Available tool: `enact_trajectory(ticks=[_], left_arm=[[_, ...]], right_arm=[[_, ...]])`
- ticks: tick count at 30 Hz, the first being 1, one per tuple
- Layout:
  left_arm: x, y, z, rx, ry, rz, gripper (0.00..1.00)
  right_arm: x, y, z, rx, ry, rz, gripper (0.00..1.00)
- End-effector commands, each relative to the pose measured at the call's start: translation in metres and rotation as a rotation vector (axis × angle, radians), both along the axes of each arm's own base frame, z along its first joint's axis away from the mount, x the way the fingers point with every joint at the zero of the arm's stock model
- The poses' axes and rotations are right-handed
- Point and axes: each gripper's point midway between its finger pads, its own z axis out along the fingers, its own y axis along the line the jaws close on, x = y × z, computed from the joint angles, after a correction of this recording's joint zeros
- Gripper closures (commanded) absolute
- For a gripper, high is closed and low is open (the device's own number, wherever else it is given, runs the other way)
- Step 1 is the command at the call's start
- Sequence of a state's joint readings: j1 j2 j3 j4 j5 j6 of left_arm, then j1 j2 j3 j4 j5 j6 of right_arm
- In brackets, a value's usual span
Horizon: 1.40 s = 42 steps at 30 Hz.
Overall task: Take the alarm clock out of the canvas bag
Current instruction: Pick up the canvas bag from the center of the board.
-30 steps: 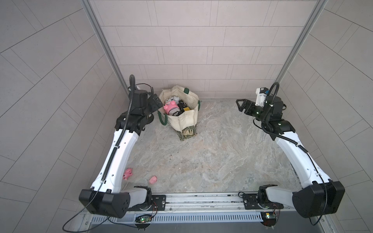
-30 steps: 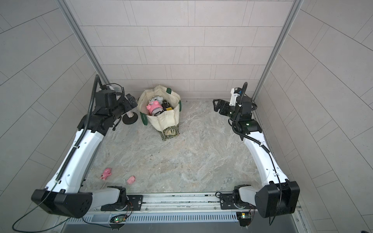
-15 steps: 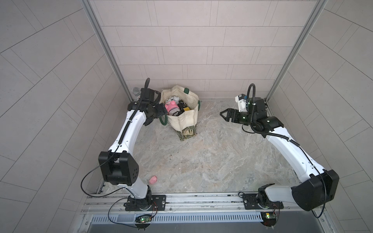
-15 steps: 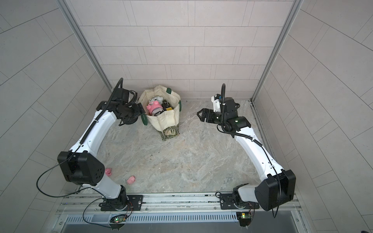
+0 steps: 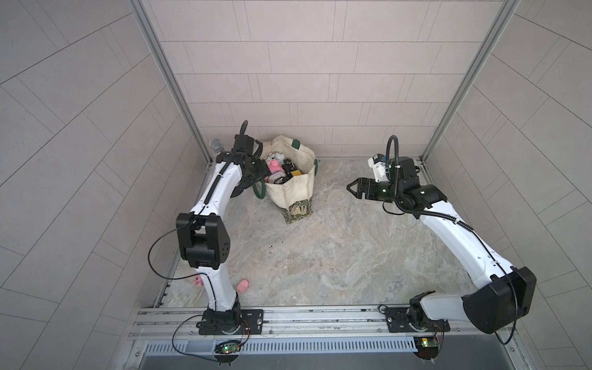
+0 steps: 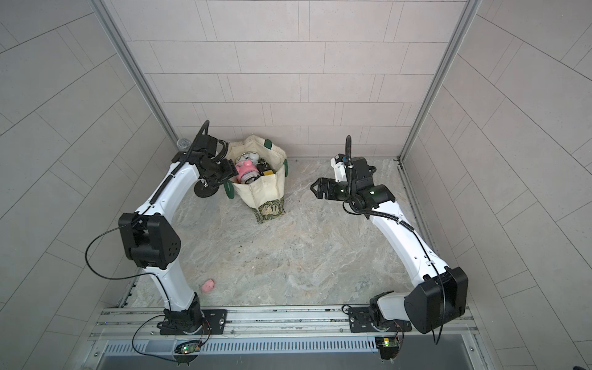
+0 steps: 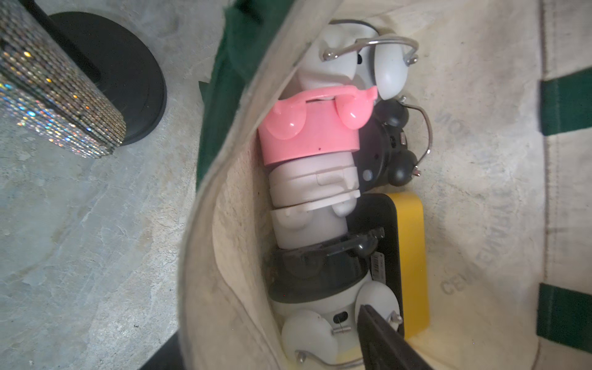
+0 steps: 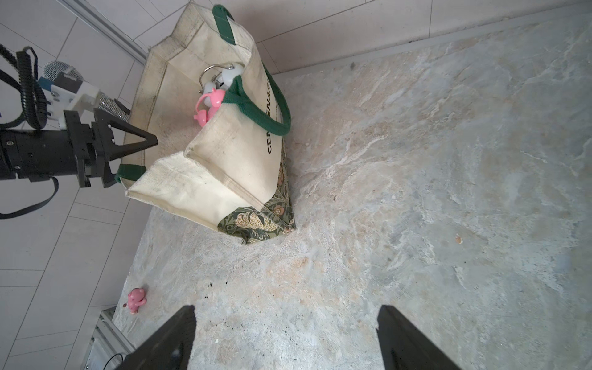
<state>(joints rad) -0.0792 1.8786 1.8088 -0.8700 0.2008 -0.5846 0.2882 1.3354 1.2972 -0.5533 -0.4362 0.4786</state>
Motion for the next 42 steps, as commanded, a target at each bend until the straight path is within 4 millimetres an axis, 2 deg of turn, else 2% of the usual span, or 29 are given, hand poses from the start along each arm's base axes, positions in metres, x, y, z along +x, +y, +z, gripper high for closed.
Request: enact_trajectory(ticks=[1,5,8,10,11,14,20,24,32,38,42], left_arm=[[0.005,0.007,0.002,0.041,0.009,0.018,0.37],[0.005,0.005,0.002,0.052,0.043,-0.018,0.68],[0.003,-0.003,0.011,0.075,0.032,-0.061,0.81],[0.0,-0.012,0.017,0.074,0.027,-0.093,0.98],[-0.002,-0.019,0.021,0.074,0.021,-0.116,1.0],[-0.014,-0.041,0.036,0.081,0.004,-0.202,1.0],[-0.044,-0.083,0.062,0.011,-0.039,-0.352,1.0],[-0.064,-0.109,0.069,-0.07,-0.033,-0.449,1.0],[-0.114,-0.163,0.081,-0.143,-0.034,-0.69,1.0],[-0.147,-0.181,0.091,-0.152,-0.055,-0.857,1.0],[-0.165,-0.178,0.097,-0.138,-0.08,-0.97,1.0]], right_arm=[[-0.009,-0.004,0.005,-0.036,-0.001,0.006,0.1],[-0.015,-0.004,0.003,-0.04,0.011,0.011,0.11],[-0.019,-0.003,0.006,-0.035,0.003,0.017,0.11],[-0.021,-0.001,0.01,-0.028,-0.011,0.027,0.11],[-0.022,-0.001,0.011,-0.027,-0.018,0.027,0.11],[-0.024,-0.004,0.015,-0.026,-0.035,0.018,0.11],[-0.039,-0.016,0.0,-0.053,0.003,-0.023,0.12],[-0.049,-0.021,-0.007,-0.053,0.02,-0.034,0.12],[-0.064,-0.036,-0.004,-0.086,0.012,-0.055,0.12],[-0.069,-0.042,-0.003,-0.092,0.007,-0.062,0.12],[-0.069,-0.043,-0.006,-0.094,0.013,-0.066,0.13]])
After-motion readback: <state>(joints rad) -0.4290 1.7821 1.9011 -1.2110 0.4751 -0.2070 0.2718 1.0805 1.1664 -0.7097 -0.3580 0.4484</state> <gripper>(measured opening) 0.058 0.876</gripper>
